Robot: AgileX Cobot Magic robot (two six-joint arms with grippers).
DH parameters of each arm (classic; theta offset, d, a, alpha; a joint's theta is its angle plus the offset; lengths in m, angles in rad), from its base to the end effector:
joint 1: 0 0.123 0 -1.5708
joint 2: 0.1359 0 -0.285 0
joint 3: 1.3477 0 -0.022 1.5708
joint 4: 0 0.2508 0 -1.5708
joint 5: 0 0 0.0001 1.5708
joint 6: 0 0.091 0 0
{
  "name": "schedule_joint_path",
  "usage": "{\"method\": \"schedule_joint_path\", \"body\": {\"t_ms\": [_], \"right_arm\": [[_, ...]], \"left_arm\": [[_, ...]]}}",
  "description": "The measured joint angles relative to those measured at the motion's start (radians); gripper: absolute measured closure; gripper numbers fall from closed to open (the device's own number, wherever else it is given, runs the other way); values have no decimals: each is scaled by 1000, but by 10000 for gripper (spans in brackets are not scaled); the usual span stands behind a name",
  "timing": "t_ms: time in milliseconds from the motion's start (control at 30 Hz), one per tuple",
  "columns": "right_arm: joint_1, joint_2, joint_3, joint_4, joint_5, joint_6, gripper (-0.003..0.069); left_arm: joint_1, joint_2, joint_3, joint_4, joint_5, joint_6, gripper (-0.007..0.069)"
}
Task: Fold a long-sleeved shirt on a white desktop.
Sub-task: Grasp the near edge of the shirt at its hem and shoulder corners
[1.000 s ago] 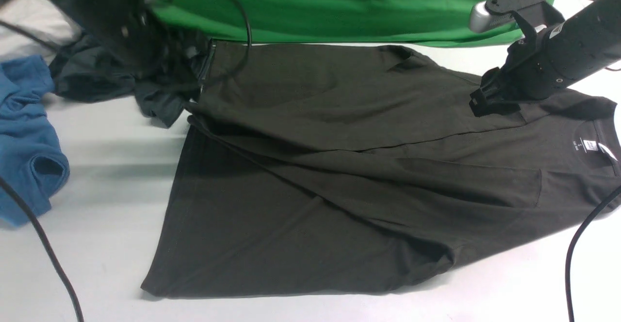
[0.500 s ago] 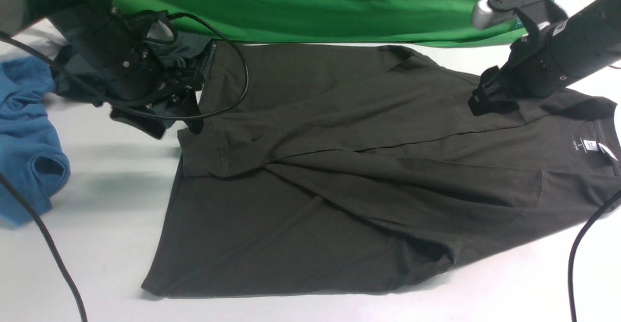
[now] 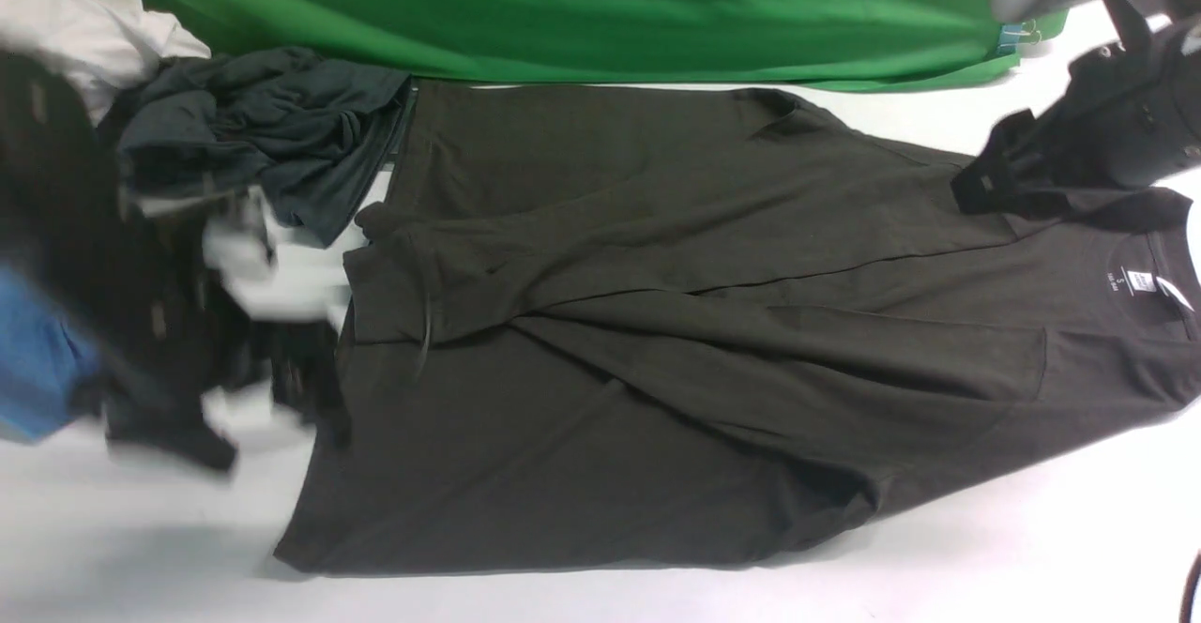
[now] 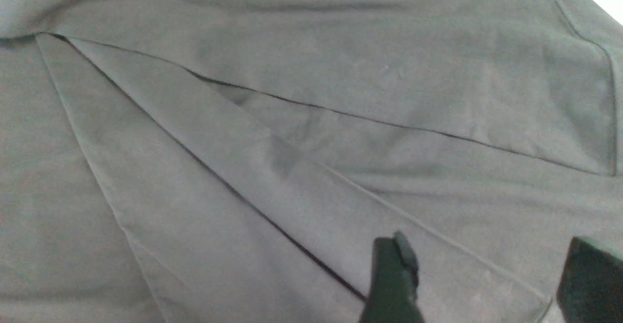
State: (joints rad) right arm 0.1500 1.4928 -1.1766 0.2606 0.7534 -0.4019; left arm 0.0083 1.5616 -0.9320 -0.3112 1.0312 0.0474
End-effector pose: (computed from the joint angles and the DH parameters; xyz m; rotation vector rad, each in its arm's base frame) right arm 0.3107 0.0632 0.2983 -0.5207 2.4713 0.2006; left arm 0.2639 -0.0217 0.2073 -0.1897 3.1034 -0.4167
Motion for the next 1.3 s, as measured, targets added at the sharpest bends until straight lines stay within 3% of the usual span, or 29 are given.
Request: {"method": "schedule_joint_path", "body": {"t_ms": [233,433,600,633,700,767,900,1033,1167,1300], "right_arm": [[0,-11,18,15,-38,1,228],[0,-11,18,22,-43,0,228],[0,-11,18,24,-13,0,228],[0,-11,18,24,-9,0,228],[0,-11,22,25,60,-6,228],[1,-12,41,30,92,-26,228],[27,-12,89,29,138,-86,228],[134,-12,184,30,191,-264,228],[214,-12,286,-26,104,-467,228],[242,-12,429,-95,-128,-629,228]], "left_arm": [[2,28,190,-45,-177,5,-29],[25,62,184,-108,-210,62,71],[33,79,180,-145,-222,140,337],[33,79,180,-145,-222,142,349],[33,82,180,-116,-223,161,498],[33,83,179,-101,-224,168,573],[33,85,169,-94,-207,182,587],[33,70,168,-87,-194,187,587],[33,50,168,-83,-190,187,587],[33,48,168,-83,-190,188,587]]}}
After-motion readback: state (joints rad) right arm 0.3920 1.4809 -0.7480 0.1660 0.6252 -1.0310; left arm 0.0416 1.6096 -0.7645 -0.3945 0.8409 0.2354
